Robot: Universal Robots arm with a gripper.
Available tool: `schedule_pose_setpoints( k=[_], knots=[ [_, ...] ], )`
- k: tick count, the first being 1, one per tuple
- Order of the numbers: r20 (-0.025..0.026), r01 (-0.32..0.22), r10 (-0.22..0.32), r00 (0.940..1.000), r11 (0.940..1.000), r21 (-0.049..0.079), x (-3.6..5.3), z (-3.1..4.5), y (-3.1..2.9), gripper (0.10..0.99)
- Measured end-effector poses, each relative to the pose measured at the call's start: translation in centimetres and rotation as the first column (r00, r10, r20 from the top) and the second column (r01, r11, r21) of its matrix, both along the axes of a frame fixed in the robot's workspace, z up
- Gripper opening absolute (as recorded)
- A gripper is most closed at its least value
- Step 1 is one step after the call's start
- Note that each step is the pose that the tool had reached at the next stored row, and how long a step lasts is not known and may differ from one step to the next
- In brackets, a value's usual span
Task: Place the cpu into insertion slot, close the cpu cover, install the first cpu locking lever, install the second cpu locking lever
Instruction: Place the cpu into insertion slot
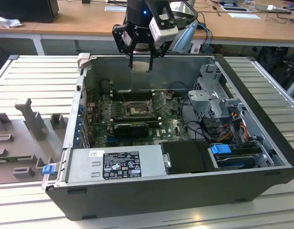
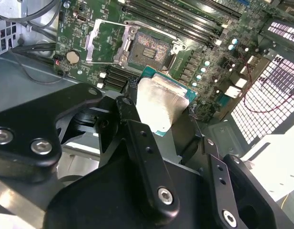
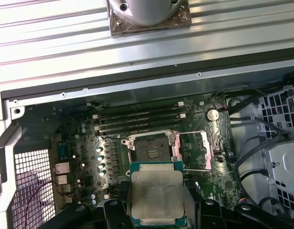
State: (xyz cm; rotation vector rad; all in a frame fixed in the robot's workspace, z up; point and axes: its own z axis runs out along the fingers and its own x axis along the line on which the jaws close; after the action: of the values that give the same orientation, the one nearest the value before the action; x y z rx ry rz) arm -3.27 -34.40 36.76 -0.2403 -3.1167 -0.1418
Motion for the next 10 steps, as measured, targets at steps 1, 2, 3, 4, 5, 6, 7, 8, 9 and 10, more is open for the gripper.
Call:
schedule_pose_setpoints(
  k=[1,2,3,4,5,6,7,8,9,10],
  knots=[
    [0.0,0.003,-0.003,1.0,1.0,0.0,0.0,0.0,0.0,0.533],
    [0.0,0.005,-0.005,1.0,1.0,0.0,0.0,0.0,0.0,0.533],
    [0.0,0.007,-0.007,1.0,1.0,0.0,0.0,0.0,0.0,0.533],
    [0.0,0.009,-0.009,1.0,1.0,0.0,0.0,0.0,0.0,0.533],
    [0.0,0.01,-0.01,0.9999,0.9999,0.0,0.0,0.0,0.0,0.533],
    [0.0,0.012,-0.012,0.9999,0.9999,0.0,0.0,0.0,0.0,0.533],
    [0.0,0.014,-0.014,0.9999,0.9999,0.0,0.0,0.0,0.0,0.533],
    [0.0,0.016,-0.016,0.9999,0.9999,0.0,0.0,0.0,0.0,0.533],
    [0.0,0.018,-0.018,0.9998,0.9998,0.0,0.0,0.0,0.0,0.533],
    [0.0,0.02,-0.02,0.9998,0.9998,0.0,0.0,0.0,0.0,0.533]
  ],
)
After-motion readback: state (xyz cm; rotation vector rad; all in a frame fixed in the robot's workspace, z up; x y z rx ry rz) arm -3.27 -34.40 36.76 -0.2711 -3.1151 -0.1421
